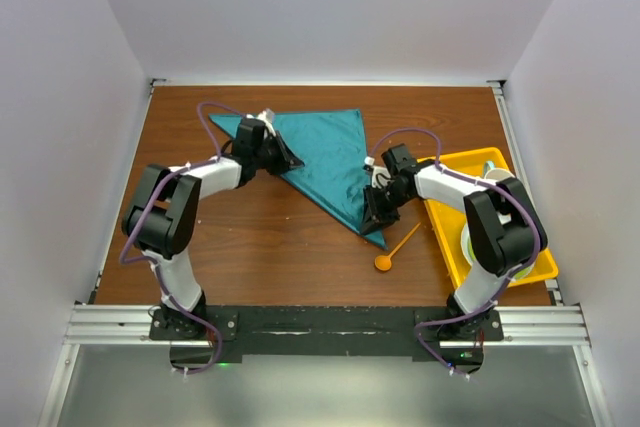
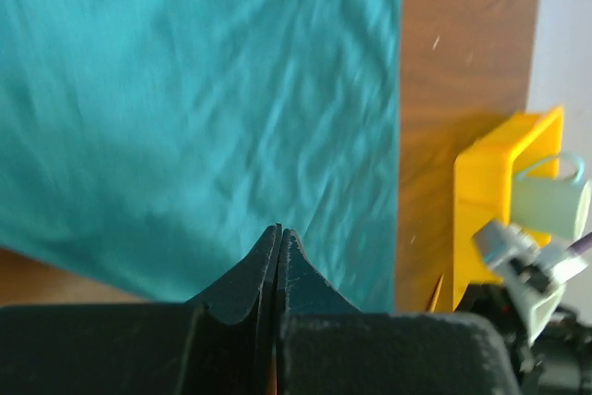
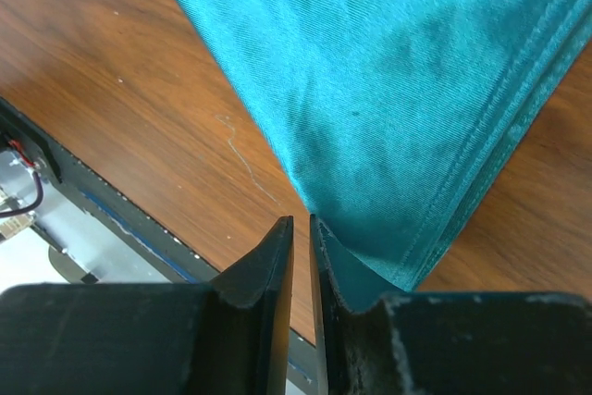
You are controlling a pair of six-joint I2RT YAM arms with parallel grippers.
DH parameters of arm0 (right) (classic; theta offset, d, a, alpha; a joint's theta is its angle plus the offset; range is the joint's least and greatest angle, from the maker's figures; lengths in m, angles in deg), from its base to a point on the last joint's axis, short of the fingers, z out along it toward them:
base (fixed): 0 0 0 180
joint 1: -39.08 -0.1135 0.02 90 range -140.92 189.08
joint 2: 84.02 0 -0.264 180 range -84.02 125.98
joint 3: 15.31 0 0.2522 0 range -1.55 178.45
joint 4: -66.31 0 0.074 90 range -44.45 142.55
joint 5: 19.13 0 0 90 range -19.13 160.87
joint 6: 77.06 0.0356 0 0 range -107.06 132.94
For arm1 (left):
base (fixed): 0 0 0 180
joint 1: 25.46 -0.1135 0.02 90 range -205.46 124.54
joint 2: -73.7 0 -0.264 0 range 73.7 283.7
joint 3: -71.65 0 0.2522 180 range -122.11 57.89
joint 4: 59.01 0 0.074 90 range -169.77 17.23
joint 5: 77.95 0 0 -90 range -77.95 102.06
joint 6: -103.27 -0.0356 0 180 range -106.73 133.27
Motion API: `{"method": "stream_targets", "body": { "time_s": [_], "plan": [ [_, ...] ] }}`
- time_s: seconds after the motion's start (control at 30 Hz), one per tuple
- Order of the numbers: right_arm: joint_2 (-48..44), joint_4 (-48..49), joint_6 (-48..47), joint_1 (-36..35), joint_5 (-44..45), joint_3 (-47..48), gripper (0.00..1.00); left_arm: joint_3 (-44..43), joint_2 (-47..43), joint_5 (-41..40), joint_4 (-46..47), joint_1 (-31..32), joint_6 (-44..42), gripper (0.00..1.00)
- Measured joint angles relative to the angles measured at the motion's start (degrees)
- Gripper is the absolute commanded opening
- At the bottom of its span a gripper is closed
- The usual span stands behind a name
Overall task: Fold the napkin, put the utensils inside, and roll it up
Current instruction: Fold the napkin
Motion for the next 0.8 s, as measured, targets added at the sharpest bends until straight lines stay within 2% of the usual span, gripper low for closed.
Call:
{"method": "stream_targets", "body": {
  "time_s": [0.4, 0.63, 0.8],
  "plan": [
    [-7.19, 0.68, 0.44, 0.00, 4.81, -9.07, 0.17, 1.95, 2.89, 1.46, -1.07, -0.04, -1.49, 0.00],
    [-11.52, -0.85, 1.70, 0.00, 5.64, -8.52, 0.19, -2.05, 6.43, 2.05, -4.63, -0.26, -4.55, 0.00],
    [-10.82, 0.52, 3.13, 0.00, 5.42, -8.20, 0.18, -3.74, 6.40, 2.56, -4.59, -0.39, -5.01, 0.00]
  ]
}}
